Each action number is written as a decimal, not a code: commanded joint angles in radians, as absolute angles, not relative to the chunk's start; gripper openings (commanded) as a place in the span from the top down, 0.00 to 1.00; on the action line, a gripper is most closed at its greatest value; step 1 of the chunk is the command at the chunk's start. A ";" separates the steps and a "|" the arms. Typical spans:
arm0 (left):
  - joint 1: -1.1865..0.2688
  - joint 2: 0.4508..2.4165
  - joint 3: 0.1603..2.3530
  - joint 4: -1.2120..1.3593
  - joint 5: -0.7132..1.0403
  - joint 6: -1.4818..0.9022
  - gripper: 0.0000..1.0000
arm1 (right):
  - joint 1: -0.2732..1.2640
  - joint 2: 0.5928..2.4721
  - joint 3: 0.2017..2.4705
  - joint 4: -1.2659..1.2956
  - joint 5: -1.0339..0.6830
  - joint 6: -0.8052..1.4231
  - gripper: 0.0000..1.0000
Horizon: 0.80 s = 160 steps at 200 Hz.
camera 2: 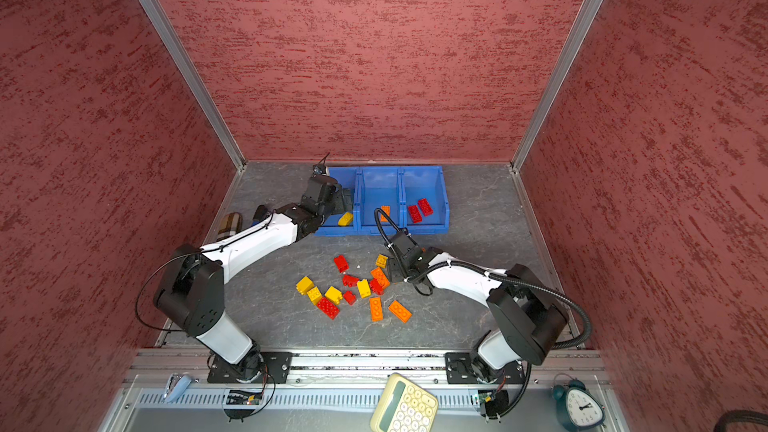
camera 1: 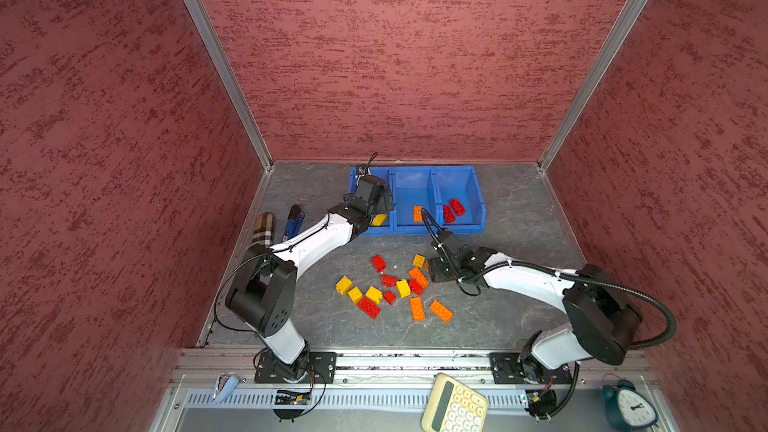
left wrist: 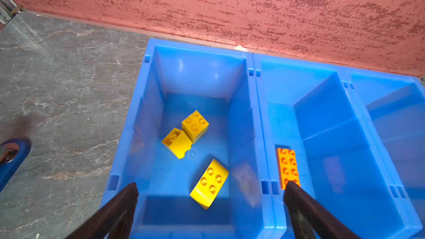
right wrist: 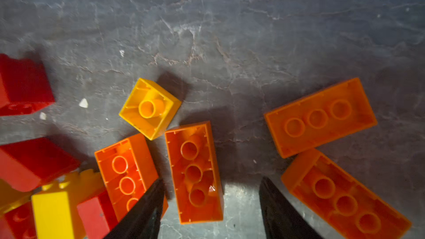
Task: Sort the legos into containers by color
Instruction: 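Grasp an orange brick with the right gripper and carry it over the middle compartment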
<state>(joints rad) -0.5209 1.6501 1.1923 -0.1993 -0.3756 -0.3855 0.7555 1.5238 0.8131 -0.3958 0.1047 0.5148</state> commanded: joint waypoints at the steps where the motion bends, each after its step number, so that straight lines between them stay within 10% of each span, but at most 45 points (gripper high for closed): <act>1: -0.520 1.632 1.186 -0.208 -0.391 -0.382 0.01 | 0.763 1.548 0.859 -0.386 0.041 0.479 0.37; 160: -0.522 1.612 1.148 -0.247 -0.414 -0.397 0.01 | 0.771 1.606 0.862 -0.363 0.149 0.405 0.67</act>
